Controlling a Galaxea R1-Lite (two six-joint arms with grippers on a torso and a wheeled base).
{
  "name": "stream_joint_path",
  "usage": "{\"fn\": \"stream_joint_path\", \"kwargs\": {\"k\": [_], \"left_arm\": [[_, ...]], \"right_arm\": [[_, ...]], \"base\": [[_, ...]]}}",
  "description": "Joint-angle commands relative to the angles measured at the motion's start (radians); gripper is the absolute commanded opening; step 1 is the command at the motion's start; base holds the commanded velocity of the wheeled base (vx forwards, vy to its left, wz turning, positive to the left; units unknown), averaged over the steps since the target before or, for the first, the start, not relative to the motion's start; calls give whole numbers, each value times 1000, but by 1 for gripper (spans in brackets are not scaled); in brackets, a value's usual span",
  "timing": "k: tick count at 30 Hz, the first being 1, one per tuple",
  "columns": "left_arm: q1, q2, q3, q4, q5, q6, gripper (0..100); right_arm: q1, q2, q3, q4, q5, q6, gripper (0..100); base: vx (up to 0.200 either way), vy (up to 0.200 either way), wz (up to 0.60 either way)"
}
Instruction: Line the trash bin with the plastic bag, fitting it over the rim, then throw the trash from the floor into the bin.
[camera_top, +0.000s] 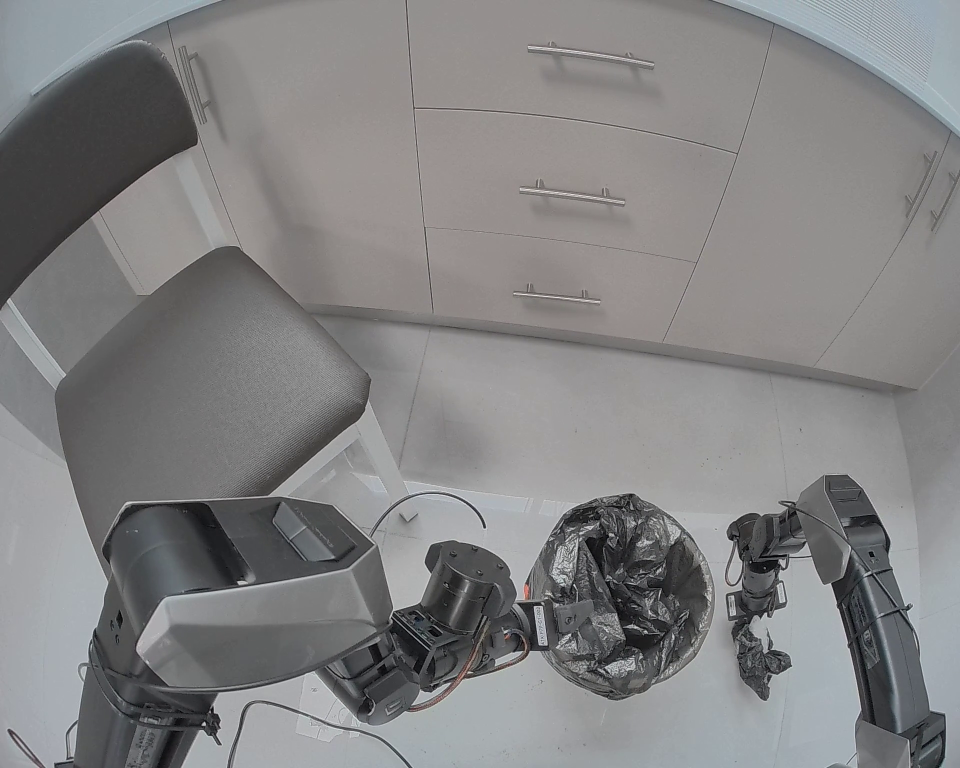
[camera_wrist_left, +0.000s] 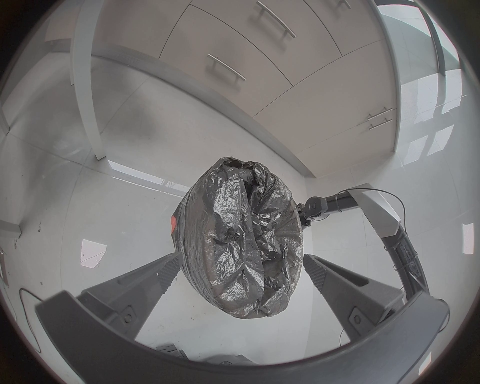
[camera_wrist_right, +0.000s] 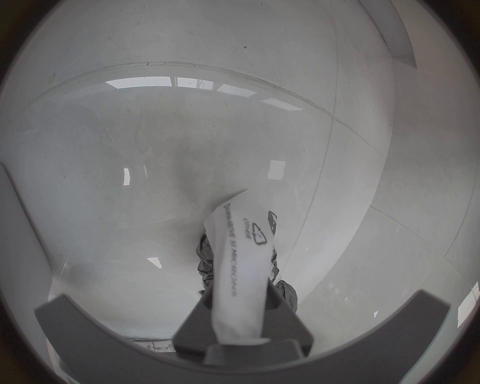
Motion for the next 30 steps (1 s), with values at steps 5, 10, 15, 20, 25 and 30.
{"fn": "stream_joint_path", "kwargs": {"k": [5,10,15,20,25,30], "left_arm": [[0,1,2,-3,-1,-1,100],[0,2,14,-29,-4,1,100],[0,2,33,-52,-9,3,100],[0,2,34,-52,-9,10,100],[0,5,34,-52,-9,30,100],[0,10,36,-52,-9,42,100]], "right_arm": [[4,-32,0,19,5,74,0],[8,-67,0,90,114,156,0],[27,-155,0,340,263,246,0],[27,-204,0,660,317,240,0],[22,-366,0,912,377,172,0],[31,-554,0,999,499,160,0]], "base": [[0,0,0],[0,0,0],[0,0,0],[0,0,0],[0,0,0],[0,0,0]]}}
